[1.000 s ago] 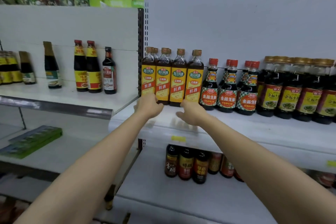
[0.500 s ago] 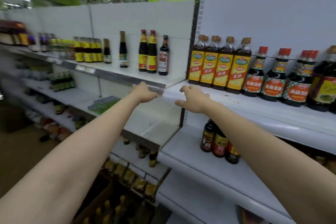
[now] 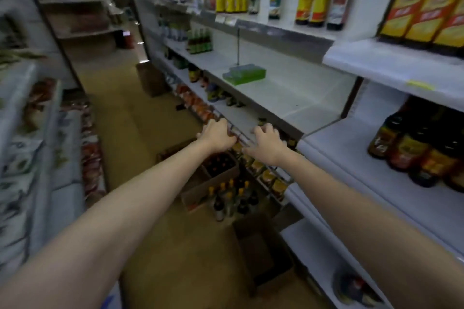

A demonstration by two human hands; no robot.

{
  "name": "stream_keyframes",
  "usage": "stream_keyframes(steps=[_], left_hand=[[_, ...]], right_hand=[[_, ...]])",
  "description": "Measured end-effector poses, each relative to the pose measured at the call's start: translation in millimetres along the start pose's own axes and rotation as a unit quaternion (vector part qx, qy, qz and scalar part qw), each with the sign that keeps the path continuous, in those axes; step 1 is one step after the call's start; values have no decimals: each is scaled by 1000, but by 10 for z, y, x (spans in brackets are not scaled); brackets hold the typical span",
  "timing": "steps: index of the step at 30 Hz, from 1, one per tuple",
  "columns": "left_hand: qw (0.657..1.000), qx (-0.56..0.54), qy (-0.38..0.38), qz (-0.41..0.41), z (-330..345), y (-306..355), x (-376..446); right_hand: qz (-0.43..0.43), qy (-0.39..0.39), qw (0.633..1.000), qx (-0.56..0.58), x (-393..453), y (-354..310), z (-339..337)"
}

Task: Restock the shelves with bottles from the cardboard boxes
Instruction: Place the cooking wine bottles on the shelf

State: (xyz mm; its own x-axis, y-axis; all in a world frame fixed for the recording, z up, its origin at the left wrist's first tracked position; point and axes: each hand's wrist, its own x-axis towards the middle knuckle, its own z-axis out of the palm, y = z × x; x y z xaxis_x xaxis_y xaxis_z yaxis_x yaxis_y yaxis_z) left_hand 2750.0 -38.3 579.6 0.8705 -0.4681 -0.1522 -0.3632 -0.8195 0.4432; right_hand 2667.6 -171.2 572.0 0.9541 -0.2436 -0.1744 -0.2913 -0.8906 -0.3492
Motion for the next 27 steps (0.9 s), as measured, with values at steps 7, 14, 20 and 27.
stream_keyframes(steps=[7,14,20,27], left_hand=[[995,-38,5,-88,15,-974,122],[990,-47,11,-130,-84,-1950,612],[984,-52,24,-166,-354,-2509,1079],[984,-40,-5,-174,-358,-2767,1755]], right_hand=[[-24,-45,999,-18,495,-517,461],[-52,-76,995,-34,1337,-1356,791],[-79,-96,992,-30,1838,-1813,982],[-86,-102,991,-28,2738,-1897,1060]])
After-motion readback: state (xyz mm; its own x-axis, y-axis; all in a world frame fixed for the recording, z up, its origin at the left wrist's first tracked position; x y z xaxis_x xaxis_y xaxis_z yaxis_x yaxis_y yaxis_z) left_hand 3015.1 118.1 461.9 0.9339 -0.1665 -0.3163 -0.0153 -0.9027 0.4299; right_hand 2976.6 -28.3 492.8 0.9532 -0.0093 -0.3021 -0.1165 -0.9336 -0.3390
